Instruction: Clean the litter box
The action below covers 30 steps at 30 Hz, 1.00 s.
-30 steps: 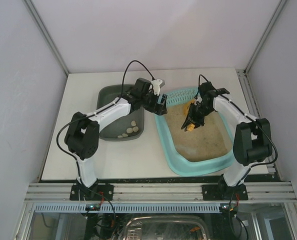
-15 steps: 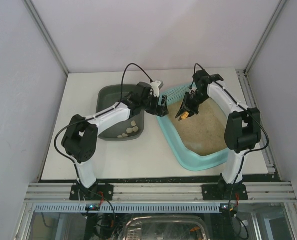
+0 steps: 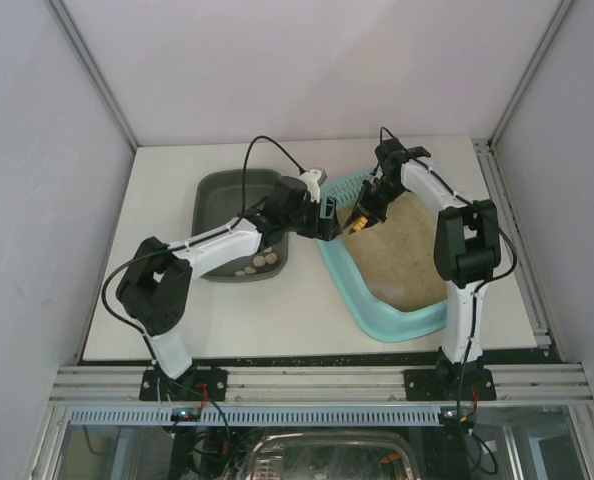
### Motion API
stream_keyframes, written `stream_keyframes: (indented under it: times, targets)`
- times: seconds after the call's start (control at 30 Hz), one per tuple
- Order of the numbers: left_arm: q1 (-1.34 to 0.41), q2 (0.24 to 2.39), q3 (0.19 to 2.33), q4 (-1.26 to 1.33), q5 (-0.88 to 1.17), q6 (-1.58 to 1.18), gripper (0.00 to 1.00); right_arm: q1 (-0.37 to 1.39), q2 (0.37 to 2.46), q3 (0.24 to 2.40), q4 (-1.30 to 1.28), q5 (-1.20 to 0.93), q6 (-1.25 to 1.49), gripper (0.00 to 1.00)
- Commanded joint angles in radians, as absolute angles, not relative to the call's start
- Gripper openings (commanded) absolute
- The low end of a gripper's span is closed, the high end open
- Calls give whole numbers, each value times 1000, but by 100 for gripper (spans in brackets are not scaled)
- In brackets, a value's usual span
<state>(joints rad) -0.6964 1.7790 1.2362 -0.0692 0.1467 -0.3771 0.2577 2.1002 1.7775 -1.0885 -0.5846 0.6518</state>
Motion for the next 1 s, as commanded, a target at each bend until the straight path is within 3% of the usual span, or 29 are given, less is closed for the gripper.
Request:
stream_keyframes:
  times: [0.0,0.2,0.47,0.83,0.97]
  targets:
    - [-825,1800,1166,-413,348,-353,84,293,1938,1770,-871,-581,563,0]
    - [-820,1728,1342,-654,325,-233,92,275,1727,1552,-893,-586,557,0]
    - [-736,1807,1749,-864,391,-101,99,250,1579,1402,-950,-669,525,0]
    - [-566,2255,2398,-935,303,-104,100,246,1403,1200,-903,-491,469,0]
    - [-544,2383,2482,-864,270,-136,100,259,1366,1155,-891,-424,446,0]
